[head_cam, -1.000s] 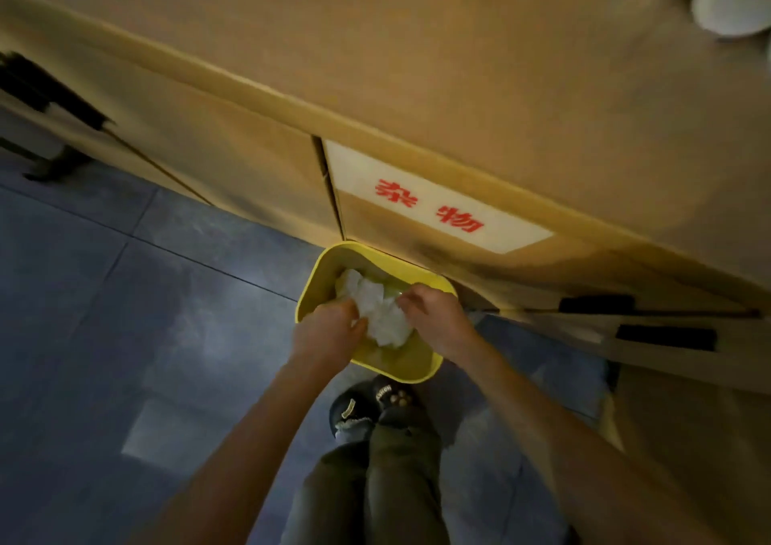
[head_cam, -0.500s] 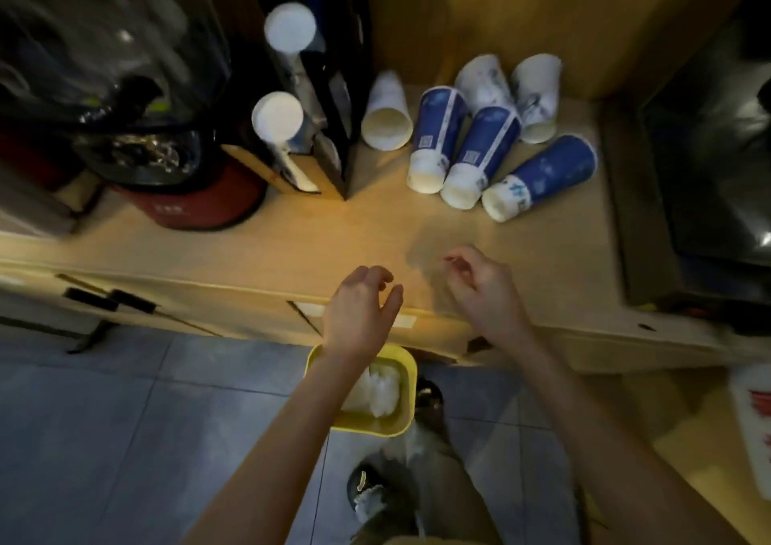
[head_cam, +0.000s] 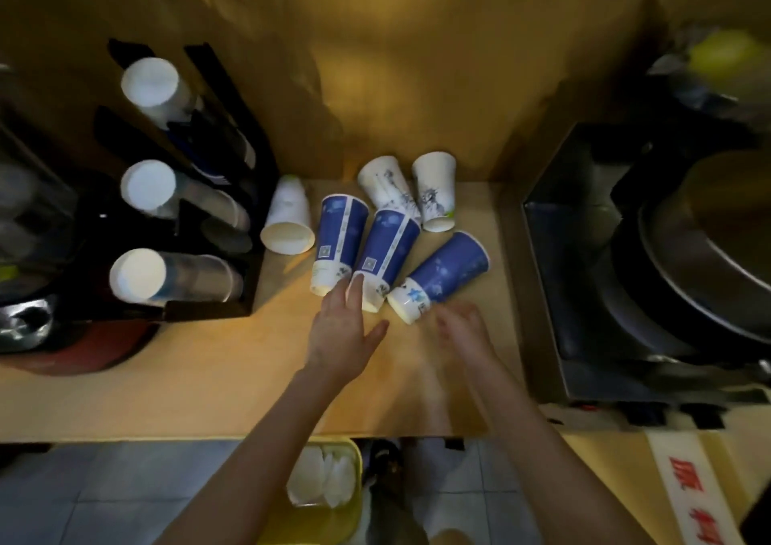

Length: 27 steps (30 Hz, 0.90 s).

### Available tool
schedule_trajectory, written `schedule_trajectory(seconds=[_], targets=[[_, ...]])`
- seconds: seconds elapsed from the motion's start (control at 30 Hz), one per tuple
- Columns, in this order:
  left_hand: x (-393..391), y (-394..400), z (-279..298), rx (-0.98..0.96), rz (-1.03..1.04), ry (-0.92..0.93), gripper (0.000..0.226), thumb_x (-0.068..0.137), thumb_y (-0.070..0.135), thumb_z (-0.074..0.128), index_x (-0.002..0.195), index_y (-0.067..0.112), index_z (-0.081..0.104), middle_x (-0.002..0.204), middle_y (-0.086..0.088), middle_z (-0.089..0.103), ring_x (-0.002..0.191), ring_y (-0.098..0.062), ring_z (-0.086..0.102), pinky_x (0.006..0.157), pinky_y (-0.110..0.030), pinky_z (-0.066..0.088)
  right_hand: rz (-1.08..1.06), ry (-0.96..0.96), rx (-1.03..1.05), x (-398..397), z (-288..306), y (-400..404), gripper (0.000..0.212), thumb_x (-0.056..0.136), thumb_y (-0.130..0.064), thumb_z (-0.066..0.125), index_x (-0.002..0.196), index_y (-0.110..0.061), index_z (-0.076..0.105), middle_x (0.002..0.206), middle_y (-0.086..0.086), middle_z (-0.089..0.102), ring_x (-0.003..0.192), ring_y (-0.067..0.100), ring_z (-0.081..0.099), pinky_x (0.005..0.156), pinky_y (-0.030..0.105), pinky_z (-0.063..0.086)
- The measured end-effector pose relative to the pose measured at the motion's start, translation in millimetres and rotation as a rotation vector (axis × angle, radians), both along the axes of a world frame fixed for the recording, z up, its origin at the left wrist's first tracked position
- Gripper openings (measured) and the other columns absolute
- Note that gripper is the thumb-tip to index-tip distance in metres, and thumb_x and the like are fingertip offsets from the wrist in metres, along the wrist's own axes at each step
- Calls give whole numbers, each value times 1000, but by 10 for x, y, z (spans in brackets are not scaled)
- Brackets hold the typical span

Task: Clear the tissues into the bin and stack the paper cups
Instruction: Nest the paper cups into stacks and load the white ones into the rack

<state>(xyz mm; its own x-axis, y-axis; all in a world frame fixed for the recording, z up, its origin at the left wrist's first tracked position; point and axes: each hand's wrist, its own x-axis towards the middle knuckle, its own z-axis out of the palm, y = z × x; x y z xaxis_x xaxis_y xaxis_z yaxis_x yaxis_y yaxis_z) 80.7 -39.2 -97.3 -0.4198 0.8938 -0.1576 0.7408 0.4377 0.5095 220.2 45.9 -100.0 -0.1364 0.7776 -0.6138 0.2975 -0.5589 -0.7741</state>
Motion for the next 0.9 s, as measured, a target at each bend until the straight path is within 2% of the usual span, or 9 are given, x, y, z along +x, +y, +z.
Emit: schedule_trajectory(seconds=[0.07, 0.2, 0.33, 0.4, 0.53, 0.63, 0.73, 0.83, 0.9], targets=[[-10, 198, -2, -15, 6, -12, 74, 88, 38, 52, 143, 10, 13, 153, -15, 20, 140, -28, 20, 114, -39, 22, -94, 57, -116, -1, -53, 229, 24, 82, -25, 63, 99, -9, 59, 84, 5, 60, 78, 18, 58, 69, 31, 47], [-54, 526, -45, -45, 7, -22, 71, 90, 34, 49, 143, 7, 11, 153, -18, 17, 141, -30, 17, 116, -37, 17, -256, 174, -275, -28, -224, 559, 49, 75, -33, 71, 113, -7, 56, 110, 13, 62, 98, 26, 59, 80, 34, 51], [-99, 759, -103, -113, 27, -64, 70, 90, 31, 50, 143, 8, 10, 153, -20, 15, 141, -32, 18, 115, -40, 18, -352, 218, -282, -142, -359, 739, 63, 65, -35, 78, 116, -6, 55, 110, 15, 67, 86, 24, 66, 60, 29, 52], [-109, 843, -159, -150, 40, -64, 70, 89, 31, 52, 142, 8, 13, 151, -21, 21, 138, -34, 25, 113, -42, 24, -407, 239, -259, -206, -388, 792, 74, 55, -35, 84, 114, -5, 54, 108, 17, 68, 86, 27, 68, 66, 34, 57], [-118, 937, -231, -173, 87, -32, 72, 81, 24, 64, 137, 7, 22, 137, -21, 42, 124, -37, 42, 101, -47, 37, -388, 158, -118, -194, -516, 858, 87, 24, -46, 84, 99, -6, 62, 99, 17, 71, 81, 30, 71, 80, 49, 58], [-77, 956, -226, -180, 126, -5, 71, 73, 22, 70, 130, 8, 28, 122, -21, 53, 114, -38, 50, 89, -48, 46, -296, 49, 34, -106, -340, 858, 72, 37, -42, 85, 96, -6, 64, 95, 15, 73, 79, 27, 71, 80, 46, 58], [-23, 970, -230, -182, 144, 13, 70, 72, 21, 70, 127, 8, 29, 117, -21, 55, 109, -39, 52, 85, -48, 48, -223, -47, 232, 6, -146, 824, 59, 52, -29, 85, 100, -10, 58, 104, 14, 70, 85, 24, 68, 82, 43, 57], [4, 980, -248, -180, 174, -16, 76, 72, 23, 71, 130, 11, 24, 117, -19, 57, 105, -37, 57, 87, -47, 49, -219, -89, 420, 106, -40, 719, 84, 45, -33, 83, 119, -11, 49, 120, 10, 57, 103, 22, 61, 91, 42, 53], [9, 969, -260, -167, 182, -39, 81, 72, 25, 72, 133, 11, 21, 119, -19, 58, 105, -35, 58, 89, -46, 49, -210, -110, 508, 182, -34, 613, 86, 50, -21, 84, 125, -11, 43, 122, 1, 46, 112, 16, 52, 96, 33, 46]])
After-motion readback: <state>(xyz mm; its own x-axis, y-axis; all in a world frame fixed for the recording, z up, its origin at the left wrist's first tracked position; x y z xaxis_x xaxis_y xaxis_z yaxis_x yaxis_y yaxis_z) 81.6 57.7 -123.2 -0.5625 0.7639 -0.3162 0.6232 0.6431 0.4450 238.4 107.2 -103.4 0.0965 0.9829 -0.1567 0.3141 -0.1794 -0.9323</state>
